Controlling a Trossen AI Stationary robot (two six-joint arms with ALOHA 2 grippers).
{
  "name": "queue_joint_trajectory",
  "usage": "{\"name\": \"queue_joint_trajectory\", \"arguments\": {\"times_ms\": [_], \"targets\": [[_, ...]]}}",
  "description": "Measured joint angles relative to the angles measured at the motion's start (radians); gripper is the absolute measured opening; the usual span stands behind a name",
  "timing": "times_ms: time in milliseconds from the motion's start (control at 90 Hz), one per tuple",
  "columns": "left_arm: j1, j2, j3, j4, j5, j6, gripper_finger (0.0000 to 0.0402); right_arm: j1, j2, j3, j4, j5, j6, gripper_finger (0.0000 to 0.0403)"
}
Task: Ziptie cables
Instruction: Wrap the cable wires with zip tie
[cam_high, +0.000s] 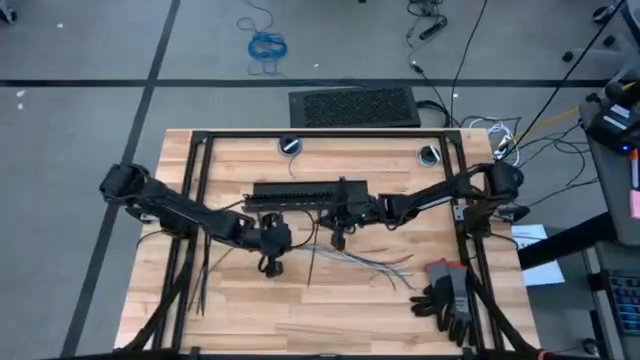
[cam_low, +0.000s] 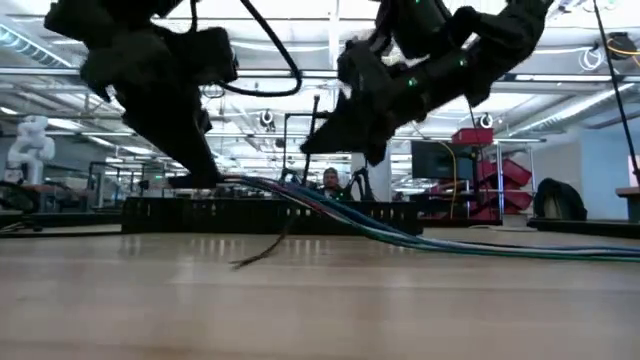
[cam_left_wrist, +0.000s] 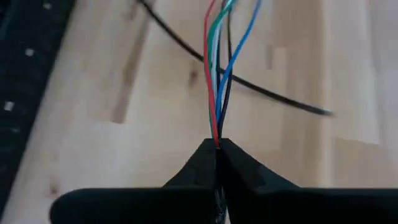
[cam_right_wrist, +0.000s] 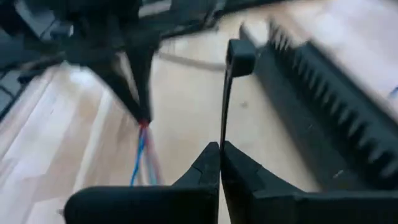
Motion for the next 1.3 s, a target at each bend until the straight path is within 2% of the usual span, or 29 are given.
{"name": "queue_joint_trajectory", "arguments": {"times_ms": [189,289,389,478,567,644,767,1122,1300], "targets": [[0.0,0.008,-0.003,0.016,-0.008,-0.005,0.0103,0.021,0.067,0.0,0.06,-0.005,0.035,0.0],[0.0,0.008,-0.011,0.006,-0.011,-0.006,0.0139,0.019,0.073,0.0,0.087,-0.04,0.048,0.0],[-0.001,0.008,-0.011,0.021,-0.08,-0.008,0.0161,0.019,0.074,0.0,0.094,-0.053,0.053,0.0],[-0.001,0.008,-0.012,0.08,-0.186,-0.045,0.0165,0.019,0.074,0.0,0.099,-0.054,0.053,0.0],[0.005,0.008,-0.013,0.199,-0.213,-0.038,0.0165,0.019,0.074,0.0,0.101,-0.054,0.053,0.0],[0.011,0.008,-0.034,0.319,-0.213,0.007,0.0165,0.019,0.074,0.0,0.101,-0.054,0.052,0.0],[0.028,0.008,-0.063,0.414,-0.212,0.1,0.0165,0.019,0.074,0.0,0.1,-0.054,0.027,0.0],[0.077,0.008,-0.151,0.703,-0.129,0.181,0.0166,0.019,0.074,0.0,0.101,-0.074,0.016,0.0],[0.114,0.008,-0.156,0.723,-0.086,0.183,0.0156,0.019,0.074,0.0,0.114,-0.074,0.016,0.0]]}}
